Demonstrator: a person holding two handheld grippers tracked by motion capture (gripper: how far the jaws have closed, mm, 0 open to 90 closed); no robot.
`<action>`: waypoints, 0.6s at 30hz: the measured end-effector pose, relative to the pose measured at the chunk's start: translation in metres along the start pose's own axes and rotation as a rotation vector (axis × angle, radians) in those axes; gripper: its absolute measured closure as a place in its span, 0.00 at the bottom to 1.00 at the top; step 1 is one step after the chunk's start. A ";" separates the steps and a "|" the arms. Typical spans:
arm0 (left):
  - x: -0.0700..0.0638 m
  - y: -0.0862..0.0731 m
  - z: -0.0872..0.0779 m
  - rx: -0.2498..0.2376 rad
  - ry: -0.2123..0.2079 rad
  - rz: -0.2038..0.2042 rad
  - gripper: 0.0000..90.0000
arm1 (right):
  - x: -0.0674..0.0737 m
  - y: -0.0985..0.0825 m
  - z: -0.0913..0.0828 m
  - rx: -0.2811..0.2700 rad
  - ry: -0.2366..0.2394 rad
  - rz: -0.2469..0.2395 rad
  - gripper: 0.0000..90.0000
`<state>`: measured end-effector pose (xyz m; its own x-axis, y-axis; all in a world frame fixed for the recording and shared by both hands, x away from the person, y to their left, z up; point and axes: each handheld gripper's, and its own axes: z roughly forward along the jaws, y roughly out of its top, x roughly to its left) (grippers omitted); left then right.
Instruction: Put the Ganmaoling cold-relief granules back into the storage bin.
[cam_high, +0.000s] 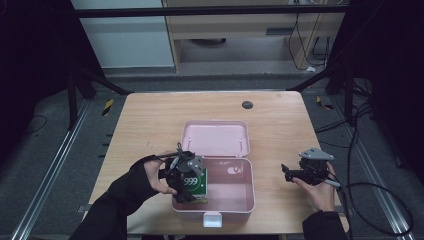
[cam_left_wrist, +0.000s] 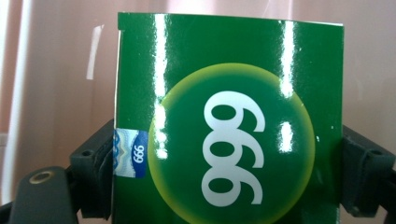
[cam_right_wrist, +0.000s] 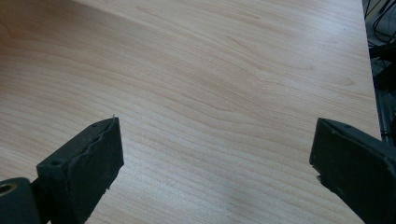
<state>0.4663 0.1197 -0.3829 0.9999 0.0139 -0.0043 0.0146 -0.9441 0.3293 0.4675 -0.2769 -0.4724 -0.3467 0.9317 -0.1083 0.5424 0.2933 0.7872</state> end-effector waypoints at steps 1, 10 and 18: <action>0.000 0.000 0.001 0.004 0.000 0.000 0.13 | 0.000 0.000 0.000 0.001 0.000 0.001 0.03; -0.005 0.000 -0.025 -0.082 0.028 0.003 0.14 | 0.000 0.000 0.000 0.001 -0.001 0.001 0.03; -0.008 -0.007 -0.053 -0.172 0.098 -0.032 0.24 | -0.001 0.000 0.000 -0.002 -0.003 0.002 0.04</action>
<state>0.4582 0.1441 -0.3350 0.9940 0.0830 0.0714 0.0378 -0.8726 0.4870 0.4674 -0.2775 -0.4720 -0.3432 0.9329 -0.1086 0.5419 0.2911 0.7884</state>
